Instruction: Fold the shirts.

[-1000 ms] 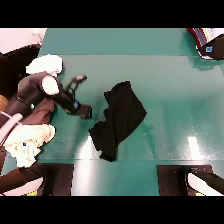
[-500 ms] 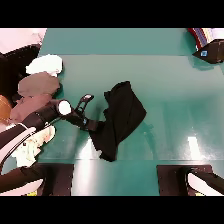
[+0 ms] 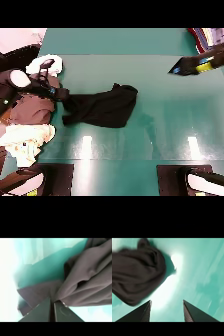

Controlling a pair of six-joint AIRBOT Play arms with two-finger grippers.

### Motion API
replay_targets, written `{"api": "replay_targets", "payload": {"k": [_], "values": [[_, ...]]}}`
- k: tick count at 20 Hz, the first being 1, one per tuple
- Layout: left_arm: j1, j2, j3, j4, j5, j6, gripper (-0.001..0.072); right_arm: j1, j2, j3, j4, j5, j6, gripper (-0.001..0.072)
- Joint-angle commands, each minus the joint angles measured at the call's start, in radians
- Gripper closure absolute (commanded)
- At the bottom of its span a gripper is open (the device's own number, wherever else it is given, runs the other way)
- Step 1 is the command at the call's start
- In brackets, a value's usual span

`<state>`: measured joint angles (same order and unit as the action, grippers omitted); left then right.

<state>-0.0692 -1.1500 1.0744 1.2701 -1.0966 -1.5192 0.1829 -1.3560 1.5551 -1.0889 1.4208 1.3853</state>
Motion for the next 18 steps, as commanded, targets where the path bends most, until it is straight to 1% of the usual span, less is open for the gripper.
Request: {"api": "replay_targets", "payload": {"k": [1, 2, 4, 7, 12, 14, 15, 16, 17, 18], "values": [[0.055, 0.007, 0.027, 0.025, -0.011, 0.010, 0.0682, 0.056, -0.164, -0.112, 0.079, -0.152, -0.002, 0.0252], [0.055, 0.007, 0.027, 0.025, -0.011, 0.009, 0.0682, 0.059, -0.222, -0.126, 0.154, -0.193, -0.034, 0.0250], [0.056, 0.007, 0.027, 0.025, -0.011, 0.008, 0.0682, 0.068, -0.336, -0.111, 0.296, -0.224, -0.086, 0.0220], [0.055, 0.007, 0.027, 0.021, -0.011, 0.008, 0.0682, 0.098, -0.486, -0.001, 0.391, -0.213, -0.094, 0.0220], [0.055, 0.007, 0.027, 0.020, -0.011, 0.008, 0.0682, 0.177, -0.630, 0.229, 0.394, -0.135, -0.093, 0.0220], [0.055, 0.007, 0.027, 0.016, -0.012, 0.008, 0.0682, 0.203, -0.675, 0.306, 0.335, -0.054, -0.086, 0.0226], [0.056, 0.007, 0.027, 0.011, -0.012, 0.008, 0.0682, 0.216, -0.692, 0.334, 0.271, -0.022, -0.076, 0.0260], [0.055, 0.007, 0.027, 0.008, -0.013, 0.008, 0.0681, 0.232, -0.697, 0.349, 0.218, -0.009, -0.076, 0.0344], [0.056, 0.008, 0.028, 0.004, -0.014, 0.008, 0.0682, 0.245, -0.696, 0.357, 0.183, -0.008, -0.080, 0.0486], [0.055, 0.008, 0.028, 0.002, -0.014, 0.008, 0.0682, 0.252, -0.696, 0.370, 0.169, -0.013, -0.087, 0.0678]]}}
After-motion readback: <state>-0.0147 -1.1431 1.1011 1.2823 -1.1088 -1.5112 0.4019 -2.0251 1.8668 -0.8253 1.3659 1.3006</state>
